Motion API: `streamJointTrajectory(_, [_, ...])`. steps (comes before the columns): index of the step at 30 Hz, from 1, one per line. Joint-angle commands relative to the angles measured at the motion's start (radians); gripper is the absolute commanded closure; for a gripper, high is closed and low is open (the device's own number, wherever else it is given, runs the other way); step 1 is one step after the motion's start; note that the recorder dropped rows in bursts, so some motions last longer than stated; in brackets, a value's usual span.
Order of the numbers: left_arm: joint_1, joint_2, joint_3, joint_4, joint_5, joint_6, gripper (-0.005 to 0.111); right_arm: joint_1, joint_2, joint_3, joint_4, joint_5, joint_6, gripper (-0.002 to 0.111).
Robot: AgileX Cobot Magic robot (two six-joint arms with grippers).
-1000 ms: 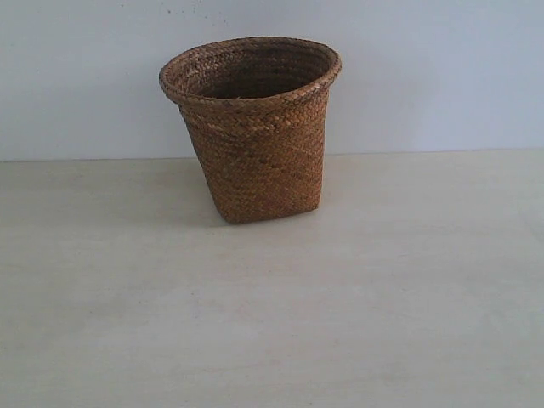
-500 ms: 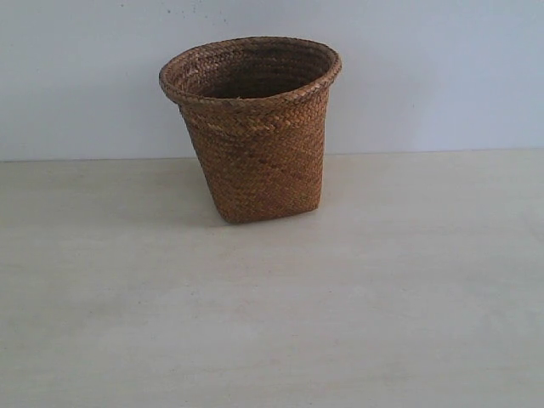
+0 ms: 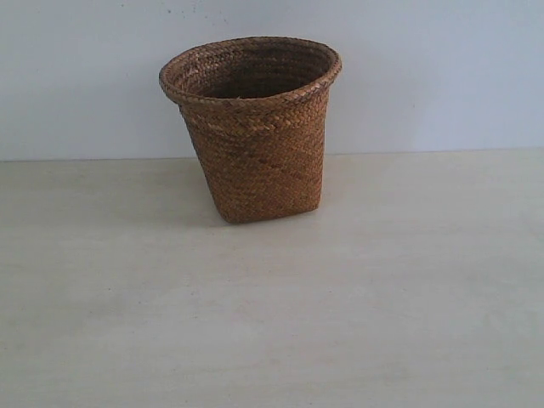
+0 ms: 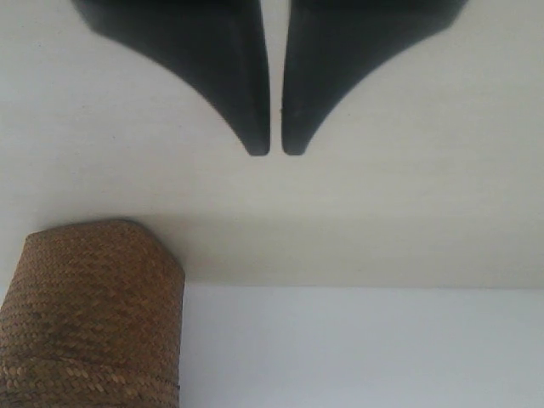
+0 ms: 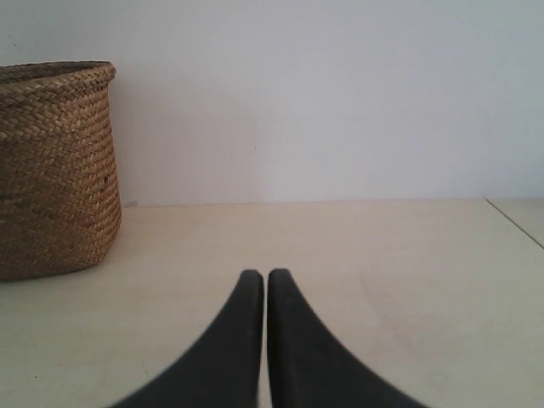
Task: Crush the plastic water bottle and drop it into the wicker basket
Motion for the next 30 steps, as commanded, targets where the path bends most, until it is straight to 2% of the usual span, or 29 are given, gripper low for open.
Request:
streamJointTrajectory(1, [0.001,-0.003,0.003,0.003,0.001,-0.012,0.102,-0.004,-0.005,-0.001,-0.003,0.019,0.015,0.108])
streamJointTrajectory(11, [0.001,-0.003,0.003,0.003,0.001,-0.012,0.102,-0.004,-0.017,-0.001,-0.052,0.239,0.053,0.108])
streamJointTrajectory(30, [0.001,-0.003,0.003,0.003,0.001,-0.012,0.102,-0.004,-0.017,-0.001,-0.047,0.245,0.053,0.108])
